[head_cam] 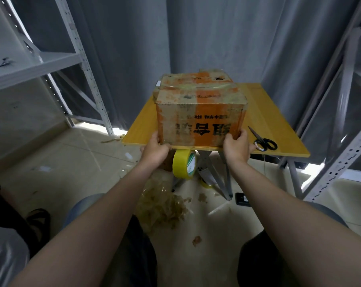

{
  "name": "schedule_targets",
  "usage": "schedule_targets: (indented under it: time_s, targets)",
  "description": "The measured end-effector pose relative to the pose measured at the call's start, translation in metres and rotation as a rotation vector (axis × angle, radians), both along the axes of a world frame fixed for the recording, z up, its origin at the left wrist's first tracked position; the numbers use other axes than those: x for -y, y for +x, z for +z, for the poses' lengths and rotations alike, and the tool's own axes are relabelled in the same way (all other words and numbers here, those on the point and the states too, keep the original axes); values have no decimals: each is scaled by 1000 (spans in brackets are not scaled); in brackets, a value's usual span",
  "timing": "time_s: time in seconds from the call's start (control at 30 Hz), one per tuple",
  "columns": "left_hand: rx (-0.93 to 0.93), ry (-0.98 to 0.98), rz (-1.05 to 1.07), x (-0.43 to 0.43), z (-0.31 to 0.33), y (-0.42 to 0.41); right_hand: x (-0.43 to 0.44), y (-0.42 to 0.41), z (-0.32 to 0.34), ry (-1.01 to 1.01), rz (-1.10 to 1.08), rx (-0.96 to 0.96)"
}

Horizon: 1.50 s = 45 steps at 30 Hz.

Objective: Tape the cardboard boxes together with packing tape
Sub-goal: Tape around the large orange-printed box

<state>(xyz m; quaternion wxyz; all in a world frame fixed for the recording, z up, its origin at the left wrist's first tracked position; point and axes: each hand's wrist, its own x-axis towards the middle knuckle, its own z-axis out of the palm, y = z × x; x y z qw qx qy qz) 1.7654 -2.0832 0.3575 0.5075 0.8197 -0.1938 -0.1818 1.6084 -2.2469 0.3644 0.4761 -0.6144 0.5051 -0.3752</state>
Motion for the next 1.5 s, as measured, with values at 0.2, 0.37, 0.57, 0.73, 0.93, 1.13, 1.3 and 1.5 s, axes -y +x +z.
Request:
schedule_targets:
  time_s: [0.2, 0.37, 0.57, 0.73, 0.93, 1.13, 1.3, 1.5]
  targets:
    - [3, -59, -29, -6, -1, -8, -7, 1, 6, -9, -32, -45]
    - [47, -105, -7, -17, 7, -18, -14, -8, 16, -66, -18, -55]
    - [117, -222, 2, -34, 44, -30, -31, -17, 55, -178, -2, -6]
    - [178, -317, -1, -40, 86, -35, -37, -15, 101, -174, -46, 92]
    - [303, -424, 27, -28, 135, -33, -24, -2, 160, -218, -116, 207]
    - [273, -472, 33, -7, 163, -20, 7, 9, 186, -198, -35, 282]
    - [399, -384, -24, 23, 167, -7, 28, 19, 175, -225, -27, 373]
    - [554, -273, -45, 44, 160, 22, 14, 34, 138, -360, 71, 409]
